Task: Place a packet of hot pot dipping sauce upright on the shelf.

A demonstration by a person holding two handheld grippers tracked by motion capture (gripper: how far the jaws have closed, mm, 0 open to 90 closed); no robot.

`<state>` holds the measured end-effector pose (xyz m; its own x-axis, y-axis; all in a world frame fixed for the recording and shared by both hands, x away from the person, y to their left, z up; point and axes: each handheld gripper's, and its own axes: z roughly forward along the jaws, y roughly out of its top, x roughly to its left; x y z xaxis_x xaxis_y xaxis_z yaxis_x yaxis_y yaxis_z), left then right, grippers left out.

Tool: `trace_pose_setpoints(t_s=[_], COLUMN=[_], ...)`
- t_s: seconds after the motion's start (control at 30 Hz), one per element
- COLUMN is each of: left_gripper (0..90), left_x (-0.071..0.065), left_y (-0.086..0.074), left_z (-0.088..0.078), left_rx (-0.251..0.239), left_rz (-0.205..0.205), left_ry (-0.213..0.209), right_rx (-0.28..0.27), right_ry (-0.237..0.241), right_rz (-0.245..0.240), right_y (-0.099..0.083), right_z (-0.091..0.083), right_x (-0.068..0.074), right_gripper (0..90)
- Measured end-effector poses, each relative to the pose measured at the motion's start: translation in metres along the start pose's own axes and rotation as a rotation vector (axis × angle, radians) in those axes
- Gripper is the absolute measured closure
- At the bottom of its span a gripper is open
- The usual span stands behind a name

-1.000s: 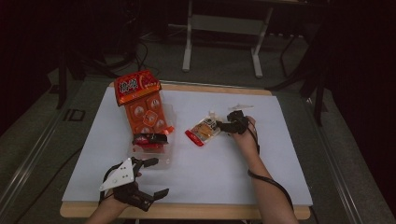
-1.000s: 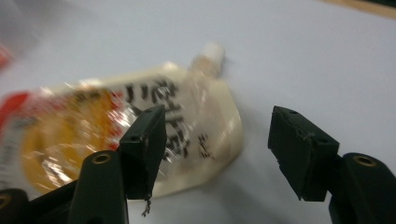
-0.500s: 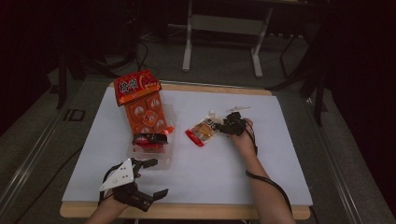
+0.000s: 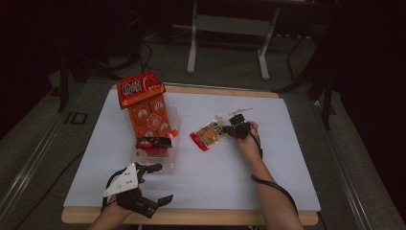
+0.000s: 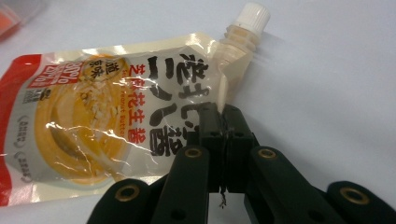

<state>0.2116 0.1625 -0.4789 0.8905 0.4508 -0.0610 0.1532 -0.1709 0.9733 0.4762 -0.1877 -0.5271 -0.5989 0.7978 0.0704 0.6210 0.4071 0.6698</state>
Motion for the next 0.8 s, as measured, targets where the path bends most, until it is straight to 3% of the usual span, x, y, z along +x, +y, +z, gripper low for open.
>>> trace_pose_setpoints(t_s=[0.23,0.4,0.57,0.8], left_gripper=[2.9,2.9,2.9,2.9], left_x=[0.0,0.001,0.0,-0.002], left_y=[0.001,0.002,0.001,0.0], left_z=[0.0,0.0,0.001,0.004], left_rx=[-0.006,-0.01,-0.011,-0.02], left_rz=[-0.004,-0.014,-0.016,0.012], left_ry=[0.003,0.0,-0.003,-0.015], right_rx=[-0.036,-0.088,-0.126,-0.184], right_ry=[0.005,0.035,0.044,0.087], right_rz=[0.003,0.02,-0.003,-0.03], right_y=[0.002,0.004,0.009,0.018], right_z=[-0.013,-0.026,-0.038,-0.054], right_x=[0.004,0.006,0.013,0.027], right_gripper=[89.7,89.7,89.7,89.7])
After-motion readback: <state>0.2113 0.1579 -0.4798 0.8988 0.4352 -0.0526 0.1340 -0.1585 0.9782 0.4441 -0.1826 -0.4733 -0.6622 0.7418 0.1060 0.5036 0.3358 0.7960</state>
